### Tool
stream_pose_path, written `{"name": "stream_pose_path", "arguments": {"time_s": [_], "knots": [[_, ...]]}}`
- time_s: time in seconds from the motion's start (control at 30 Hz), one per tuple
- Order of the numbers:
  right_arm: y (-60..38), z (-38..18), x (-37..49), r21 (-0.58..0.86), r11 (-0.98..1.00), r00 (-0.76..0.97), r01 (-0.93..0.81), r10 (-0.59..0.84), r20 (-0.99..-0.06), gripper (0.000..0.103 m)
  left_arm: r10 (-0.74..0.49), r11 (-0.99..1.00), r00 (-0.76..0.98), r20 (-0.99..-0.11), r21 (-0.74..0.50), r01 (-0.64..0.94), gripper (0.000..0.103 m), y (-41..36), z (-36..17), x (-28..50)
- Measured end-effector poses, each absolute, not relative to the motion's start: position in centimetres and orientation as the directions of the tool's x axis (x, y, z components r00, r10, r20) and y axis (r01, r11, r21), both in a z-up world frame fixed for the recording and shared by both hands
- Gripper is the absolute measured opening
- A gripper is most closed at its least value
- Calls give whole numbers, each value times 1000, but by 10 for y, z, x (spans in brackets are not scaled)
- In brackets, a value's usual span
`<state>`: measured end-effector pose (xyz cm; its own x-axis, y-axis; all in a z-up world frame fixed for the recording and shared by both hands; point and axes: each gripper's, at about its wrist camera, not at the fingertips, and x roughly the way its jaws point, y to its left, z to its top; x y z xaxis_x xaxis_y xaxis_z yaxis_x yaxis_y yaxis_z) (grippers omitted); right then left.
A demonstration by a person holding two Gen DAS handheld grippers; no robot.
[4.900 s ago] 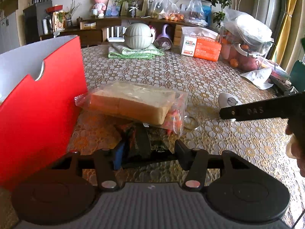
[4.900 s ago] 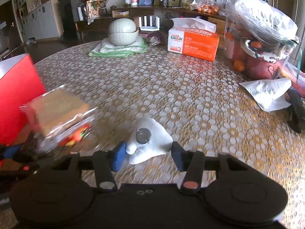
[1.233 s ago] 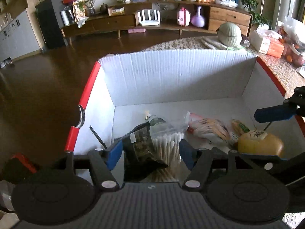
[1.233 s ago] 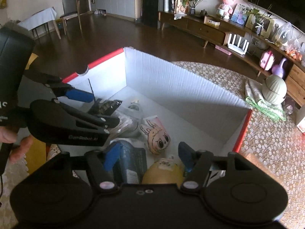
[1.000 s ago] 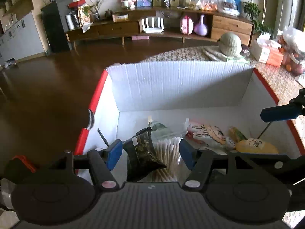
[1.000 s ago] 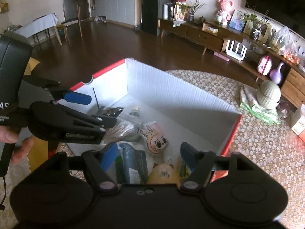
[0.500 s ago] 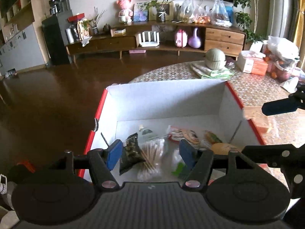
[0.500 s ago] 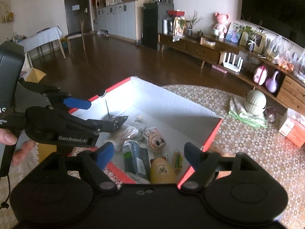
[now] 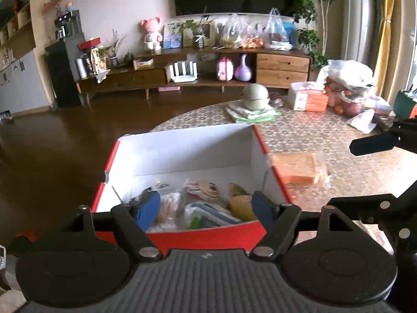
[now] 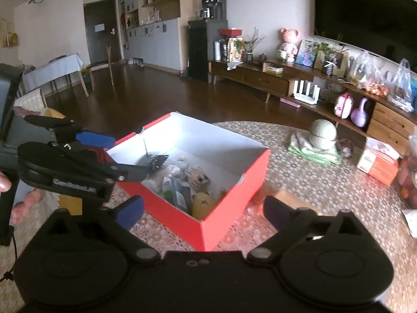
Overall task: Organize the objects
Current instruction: 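Open both tools to release the packet and toy, then withdraw from the box, then grasp the bagged bread loaf with the right tool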
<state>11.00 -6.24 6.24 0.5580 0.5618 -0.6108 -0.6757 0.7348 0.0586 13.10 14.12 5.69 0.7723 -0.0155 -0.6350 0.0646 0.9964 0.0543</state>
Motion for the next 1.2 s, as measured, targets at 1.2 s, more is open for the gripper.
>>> {"name": "stream_pose_path", "arguments": {"time_s": [1.2], "knots": [[-191, 14, 182, -7, 803, 601, -595, 440, -667, 102, -141, 987, 772, -619, -32, 155, 103, -29, -24, 129]]}}
